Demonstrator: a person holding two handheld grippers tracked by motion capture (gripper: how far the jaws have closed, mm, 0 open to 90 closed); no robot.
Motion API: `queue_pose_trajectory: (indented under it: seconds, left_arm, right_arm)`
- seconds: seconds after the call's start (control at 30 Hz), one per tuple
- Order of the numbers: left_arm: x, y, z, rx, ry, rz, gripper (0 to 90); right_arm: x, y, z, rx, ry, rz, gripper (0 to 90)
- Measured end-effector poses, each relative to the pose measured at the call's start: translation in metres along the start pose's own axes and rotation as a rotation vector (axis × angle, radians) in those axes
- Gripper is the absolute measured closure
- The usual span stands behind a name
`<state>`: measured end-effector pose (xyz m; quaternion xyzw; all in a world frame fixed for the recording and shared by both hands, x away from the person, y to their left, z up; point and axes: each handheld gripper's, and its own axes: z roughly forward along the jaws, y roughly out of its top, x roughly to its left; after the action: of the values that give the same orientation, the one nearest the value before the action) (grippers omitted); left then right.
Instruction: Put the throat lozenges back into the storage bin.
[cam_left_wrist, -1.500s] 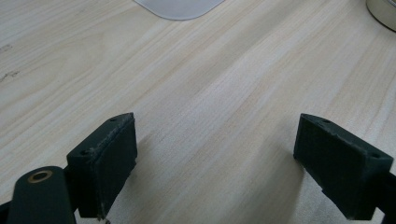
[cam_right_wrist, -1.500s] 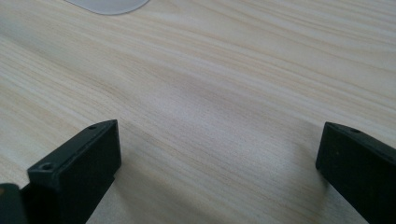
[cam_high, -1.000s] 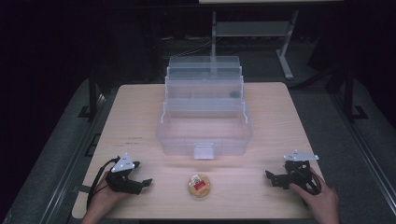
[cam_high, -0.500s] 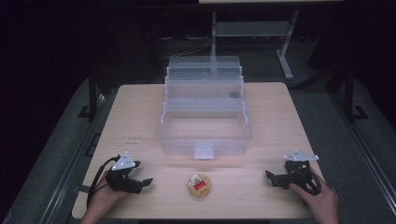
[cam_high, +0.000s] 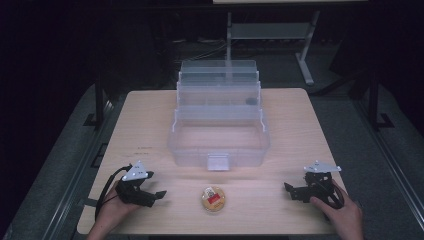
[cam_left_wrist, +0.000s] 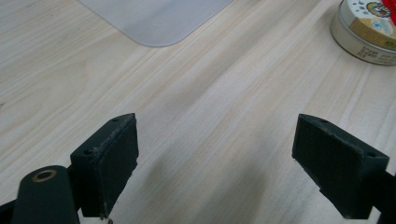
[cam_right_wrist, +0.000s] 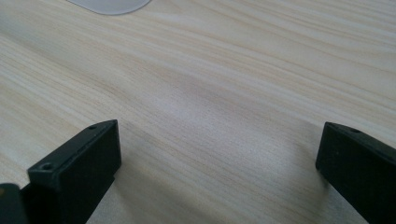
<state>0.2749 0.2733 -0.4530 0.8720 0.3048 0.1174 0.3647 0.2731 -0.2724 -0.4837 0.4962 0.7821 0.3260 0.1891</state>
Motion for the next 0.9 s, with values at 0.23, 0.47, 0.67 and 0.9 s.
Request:
queue_pose_trajectory:
  seconds: [0.23,0.47,0.67,0.9]
  left_arm:
    - [-0.004,0.006,-0.001,0.004,-0.015,0.010,13.8]
    - [-0.007,0.012,-0.002,0.010,-0.023,0.029,13.9]
    - [-0.010,0.018,-0.002,0.020,-0.043,0.038,13.9]
    - [-0.013,0.025,-0.001,0.025,-0.061,0.050,13.9]
  right_arm:
    - [0.000,0.000,0.000,0.000,0.000,0.000,0.0]
    - [0.000,0.000,0.000,0.000,0.000,0.000,0.0]
    - [0.000,0.000,0.000,0.000,0.000,-0.001,0.0]
    - [0.000,0.000,0.000,0.000,0.000,0.000,0.0]
